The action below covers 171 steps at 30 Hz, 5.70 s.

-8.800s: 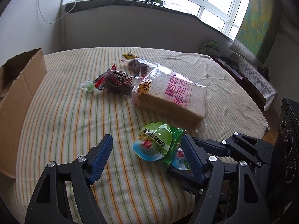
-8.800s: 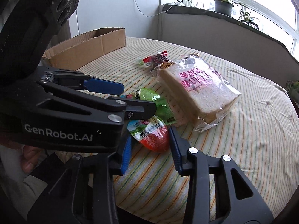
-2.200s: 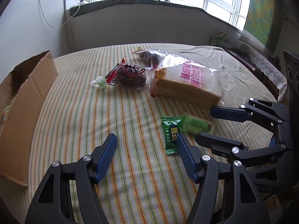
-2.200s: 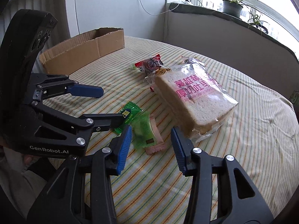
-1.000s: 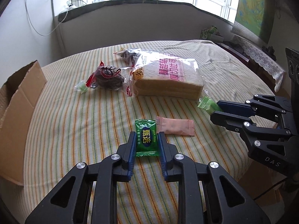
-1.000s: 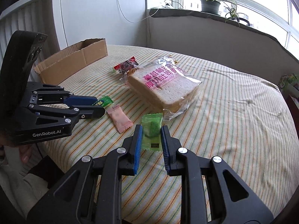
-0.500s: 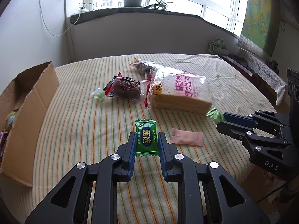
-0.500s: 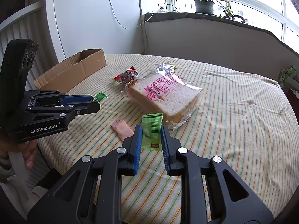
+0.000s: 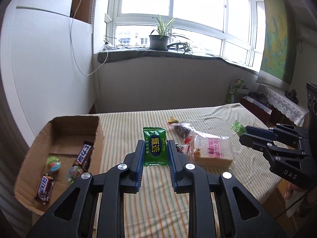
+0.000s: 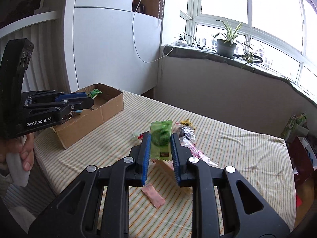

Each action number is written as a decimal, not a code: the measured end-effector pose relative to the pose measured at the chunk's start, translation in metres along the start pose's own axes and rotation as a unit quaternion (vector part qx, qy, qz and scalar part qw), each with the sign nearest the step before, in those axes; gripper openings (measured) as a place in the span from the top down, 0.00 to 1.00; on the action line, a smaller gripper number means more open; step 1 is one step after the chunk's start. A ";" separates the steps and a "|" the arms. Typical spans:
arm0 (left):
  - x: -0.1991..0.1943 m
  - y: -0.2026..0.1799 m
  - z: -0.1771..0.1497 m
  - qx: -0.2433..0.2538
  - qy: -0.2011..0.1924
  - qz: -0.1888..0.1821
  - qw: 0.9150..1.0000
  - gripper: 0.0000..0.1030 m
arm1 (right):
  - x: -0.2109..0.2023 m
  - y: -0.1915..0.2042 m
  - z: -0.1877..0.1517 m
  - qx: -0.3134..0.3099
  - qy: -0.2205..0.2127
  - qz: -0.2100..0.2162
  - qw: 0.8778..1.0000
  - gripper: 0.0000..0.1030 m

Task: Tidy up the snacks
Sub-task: 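Carry both green packets over the cardboard box and open both grippers, then move both grippers back from the box toward the snacks on the bed, then grasp the clear packet with green candy with the left gripper while the right gripper grasps the pink packet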

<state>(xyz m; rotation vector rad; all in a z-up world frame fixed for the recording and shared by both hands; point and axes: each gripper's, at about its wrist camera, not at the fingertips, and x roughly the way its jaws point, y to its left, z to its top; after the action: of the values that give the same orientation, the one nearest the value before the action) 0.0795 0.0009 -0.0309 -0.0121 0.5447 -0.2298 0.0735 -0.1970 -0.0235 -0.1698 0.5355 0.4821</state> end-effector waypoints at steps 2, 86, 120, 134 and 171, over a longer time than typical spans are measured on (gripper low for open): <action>-0.008 0.010 0.003 -0.004 -0.010 0.001 1.000 0.80 | 0.000 0.010 0.008 -0.007 -0.003 0.000 1.000 0.79; -0.030 0.061 -0.003 -0.033 -0.001 0.115 0.993 0.30 | 0.051 0.077 -0.002 -0.037 -0.001 0.120 0.992 0.36; 0.033 -0.036 -0.016 0.021 0.055 0.035 0.998 0.30 | 0.037 -0.022 -0.097 0.026 0.082 0.041 0.995 0.36; 0.108 -0.011 -0.040 -0.050 0.154 0.041 0.986 0.30 | 0.072 -0.015 -0.105 -0.004 0.127 0.055 0.990 0.37; 0.125 -0.018 -0.043 -0.039 0.148 0.052 0.987 0.78 | 0.067 -0.030 -0.106 0.032 0.092 0.067 0.993 0.80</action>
<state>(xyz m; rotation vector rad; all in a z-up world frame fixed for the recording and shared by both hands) 0.1577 -0.0425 -0.1303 -0.0254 0.8486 -0.1085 0.0910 -0.2262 -0.1476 -0.1176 0.7464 0.5828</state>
